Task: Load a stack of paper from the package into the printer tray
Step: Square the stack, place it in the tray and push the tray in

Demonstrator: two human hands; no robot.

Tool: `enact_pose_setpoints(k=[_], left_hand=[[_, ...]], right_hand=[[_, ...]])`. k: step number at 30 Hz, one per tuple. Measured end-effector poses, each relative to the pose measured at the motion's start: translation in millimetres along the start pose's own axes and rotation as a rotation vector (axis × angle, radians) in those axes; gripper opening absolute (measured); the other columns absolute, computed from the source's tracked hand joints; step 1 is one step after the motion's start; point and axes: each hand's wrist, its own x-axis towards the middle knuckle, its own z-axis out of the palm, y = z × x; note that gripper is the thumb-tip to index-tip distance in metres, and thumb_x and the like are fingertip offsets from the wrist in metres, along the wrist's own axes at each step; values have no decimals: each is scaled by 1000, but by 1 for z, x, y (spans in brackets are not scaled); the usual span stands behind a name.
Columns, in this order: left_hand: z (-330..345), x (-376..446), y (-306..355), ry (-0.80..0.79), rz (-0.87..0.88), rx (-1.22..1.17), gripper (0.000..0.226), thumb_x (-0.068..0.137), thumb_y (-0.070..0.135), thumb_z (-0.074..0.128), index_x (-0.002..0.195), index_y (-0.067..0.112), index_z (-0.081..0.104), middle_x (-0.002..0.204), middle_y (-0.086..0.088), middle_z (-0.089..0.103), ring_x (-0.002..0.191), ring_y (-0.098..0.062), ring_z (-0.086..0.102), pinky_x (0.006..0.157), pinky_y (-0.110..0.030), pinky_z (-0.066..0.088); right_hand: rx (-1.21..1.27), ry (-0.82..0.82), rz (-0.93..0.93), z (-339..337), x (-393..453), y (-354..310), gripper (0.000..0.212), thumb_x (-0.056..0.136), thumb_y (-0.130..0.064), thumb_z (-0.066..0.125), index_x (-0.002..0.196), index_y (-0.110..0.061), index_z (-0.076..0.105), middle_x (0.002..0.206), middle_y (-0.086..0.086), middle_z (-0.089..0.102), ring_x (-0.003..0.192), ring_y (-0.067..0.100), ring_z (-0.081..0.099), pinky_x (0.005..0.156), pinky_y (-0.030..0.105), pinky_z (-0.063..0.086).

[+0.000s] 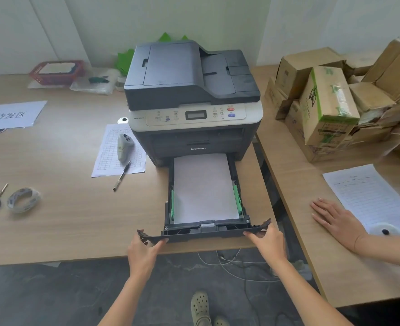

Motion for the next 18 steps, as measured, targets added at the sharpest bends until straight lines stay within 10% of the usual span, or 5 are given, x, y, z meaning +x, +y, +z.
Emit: enact_pose_setpoints(k=[18], left_hand=[[15,71,36,7,21,-25,70,63,27,83,121,6,49,108,-14,67,106,-30,61,87,-36,46]], right_hand=[[140,21,16,7,54,-53,56,73,-27,79,111,6,55,115,22,64,107,34,59,81,34,46]])
